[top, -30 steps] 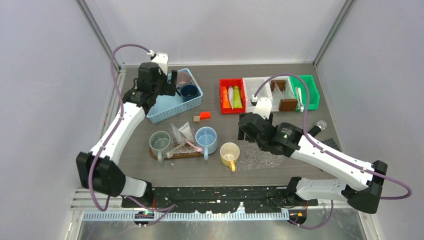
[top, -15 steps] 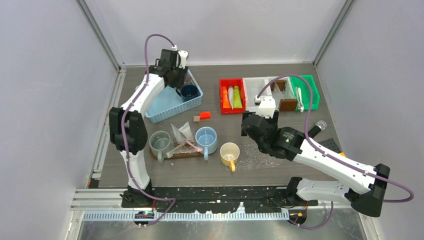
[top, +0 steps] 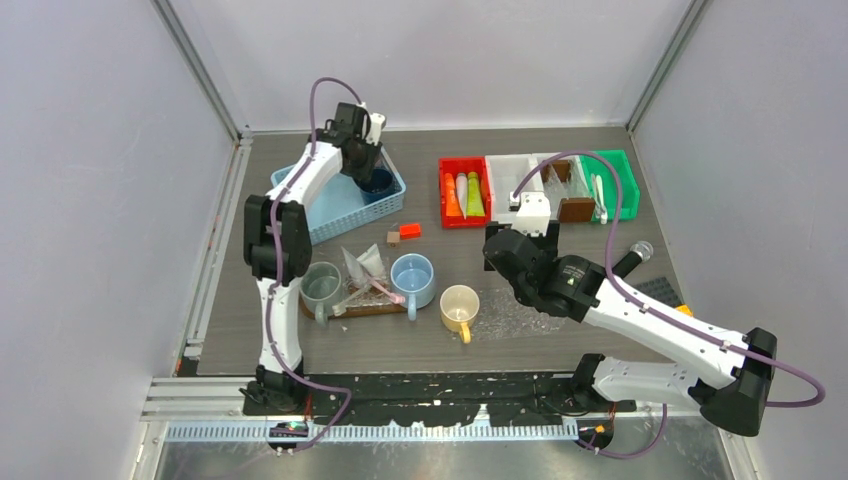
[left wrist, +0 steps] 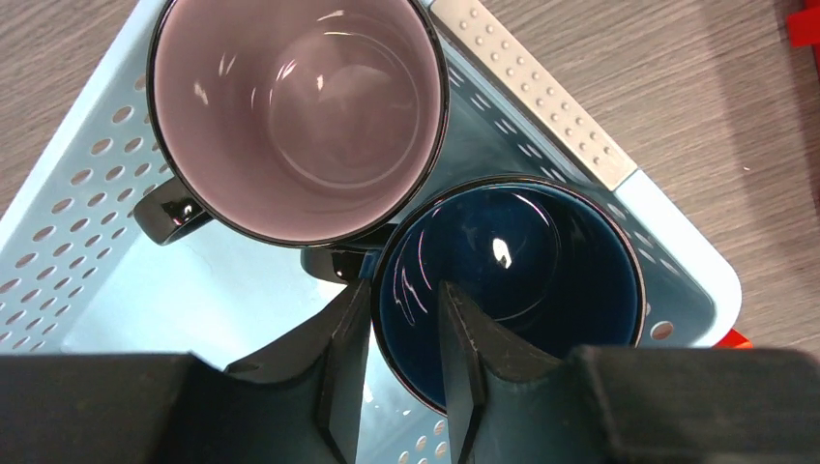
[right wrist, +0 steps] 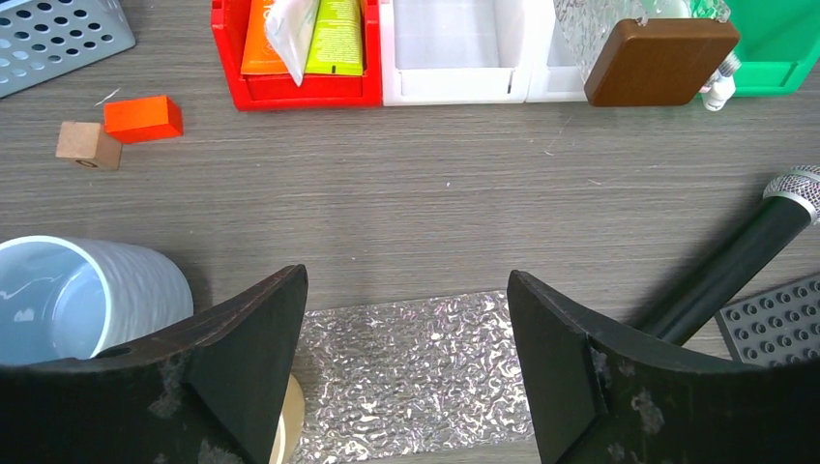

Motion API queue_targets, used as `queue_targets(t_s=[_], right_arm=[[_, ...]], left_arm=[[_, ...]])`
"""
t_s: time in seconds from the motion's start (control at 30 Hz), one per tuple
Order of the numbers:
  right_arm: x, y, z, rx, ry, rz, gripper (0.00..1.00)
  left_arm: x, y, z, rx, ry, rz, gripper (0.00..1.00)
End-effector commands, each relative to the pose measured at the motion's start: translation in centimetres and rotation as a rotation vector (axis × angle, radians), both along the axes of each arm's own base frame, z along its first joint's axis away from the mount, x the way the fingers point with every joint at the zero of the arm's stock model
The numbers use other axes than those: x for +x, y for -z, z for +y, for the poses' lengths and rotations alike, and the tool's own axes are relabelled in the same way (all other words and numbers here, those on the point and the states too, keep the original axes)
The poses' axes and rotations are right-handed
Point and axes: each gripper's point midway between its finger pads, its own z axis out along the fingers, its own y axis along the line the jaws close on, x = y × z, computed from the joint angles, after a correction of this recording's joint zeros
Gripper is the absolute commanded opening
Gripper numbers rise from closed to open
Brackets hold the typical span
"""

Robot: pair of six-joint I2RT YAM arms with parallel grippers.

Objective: Prepare toiletry sets of a toothbrush and toothpaste on the tray
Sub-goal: Pick up the cup from the storage box.

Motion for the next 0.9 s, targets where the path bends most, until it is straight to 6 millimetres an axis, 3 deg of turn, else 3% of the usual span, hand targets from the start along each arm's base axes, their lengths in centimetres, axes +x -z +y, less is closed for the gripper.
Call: queue_targets(t_s=[0.0, 0.23, 0.33, 0.47, 0.7, 0.87], right_arm=[[0.7, -0.8, -0.3, 0.019, 0.032, -0.044, 0.82], [0.7, -0.4, -0.6, 0.017, 0.04, -0.035, 0.82], [0.8, -0.2, -0.7, 0.016, 0.04, -0.031, 0.82], [0.8, -0.2, -0.7, 0.018, 0.039, -0.029, 0.82], [0.8, 0.0, -0.8, 0.022, 0.038, -0.027, 0.82], [0.7, 0.0, -0.7, 0.029, 0.034, -0.025, 0.82]], left_arm=[[1.2, 0.0, -0.5, -0.008, 0.028, -0.014, 0.33], [0.4, 1.9, -1.2, -0.028, 0.065, 0.052, 0.33], [-0.3, 1.9, -1.4, -0.04, 0.077, 0.077, 0.17], [-1.0, -0.1, -0.6, -0.025, 0.033, 0.067, 0.0], [-1.8, -4.4, 2.6, 0.047, -0.136, -0.038, 0.0], [-3.4, -4.5, 3.8, 0.054, -0.211, -0.003, 0.0]])
